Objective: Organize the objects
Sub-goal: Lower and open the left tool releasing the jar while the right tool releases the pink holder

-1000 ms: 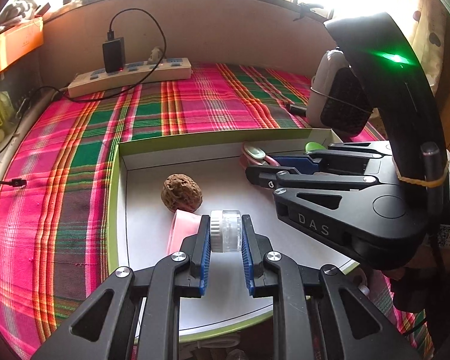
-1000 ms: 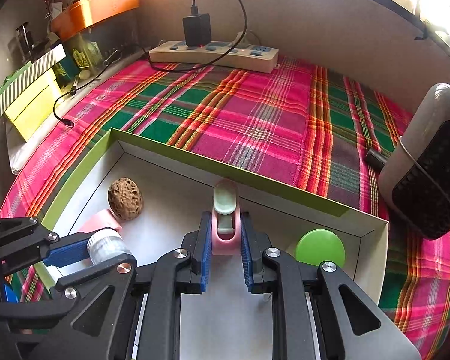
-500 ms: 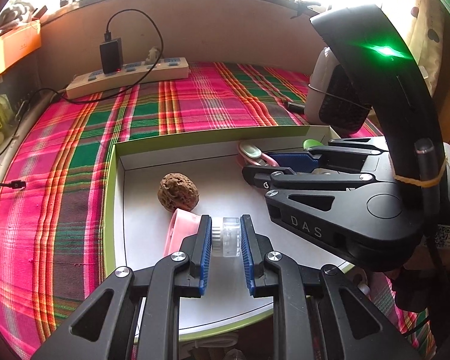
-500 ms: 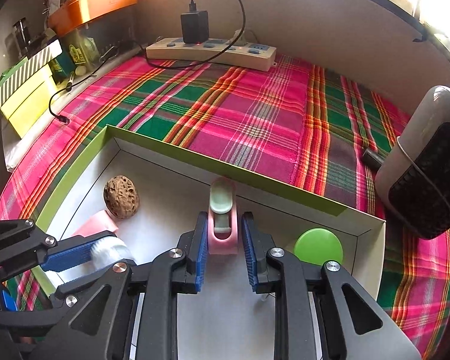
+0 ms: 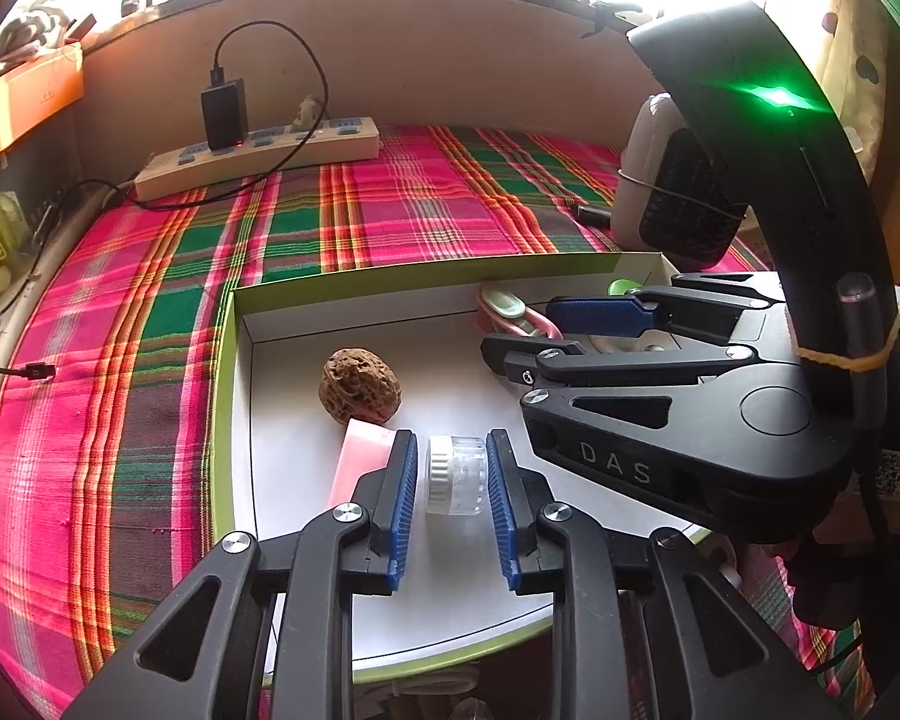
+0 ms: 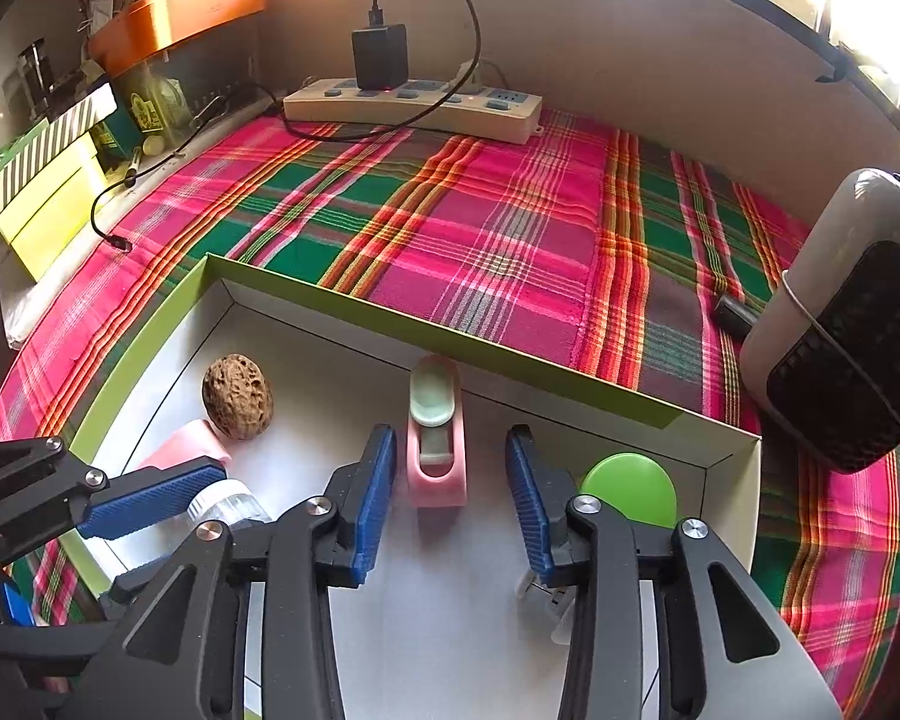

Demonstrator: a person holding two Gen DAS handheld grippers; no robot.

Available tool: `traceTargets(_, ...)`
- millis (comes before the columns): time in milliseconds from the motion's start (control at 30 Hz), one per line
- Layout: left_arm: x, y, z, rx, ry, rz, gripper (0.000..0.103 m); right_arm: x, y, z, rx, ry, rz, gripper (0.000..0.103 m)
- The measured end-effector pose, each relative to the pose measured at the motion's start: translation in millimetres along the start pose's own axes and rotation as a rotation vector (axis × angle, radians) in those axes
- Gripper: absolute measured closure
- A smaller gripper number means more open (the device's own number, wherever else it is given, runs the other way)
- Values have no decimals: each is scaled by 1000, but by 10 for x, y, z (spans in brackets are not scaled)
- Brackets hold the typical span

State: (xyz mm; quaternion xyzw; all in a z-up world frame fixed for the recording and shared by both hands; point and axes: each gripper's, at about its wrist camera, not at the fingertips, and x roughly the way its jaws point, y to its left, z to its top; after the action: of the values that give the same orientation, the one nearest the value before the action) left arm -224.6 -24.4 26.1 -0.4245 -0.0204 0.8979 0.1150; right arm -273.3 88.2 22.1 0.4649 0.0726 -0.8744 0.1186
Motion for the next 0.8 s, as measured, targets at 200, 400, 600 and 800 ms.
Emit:
traceTargets(200,-20,17,-7,-5,0,6,79,-50,0,-3,4,-12,-7,63)
traceTargets(400,-93,7,-35,-8,-12,15,78,-142,12,-26,12,-32,-12,63)
traceTargets(600,-238,-14,-76,-3,-34,22,77,-250,18,-88,30,-48,-12,63)
traceTargets(800,-453,-6,-145,-12,-70,38,77,-450,44,-182,50,-81,-19,63)
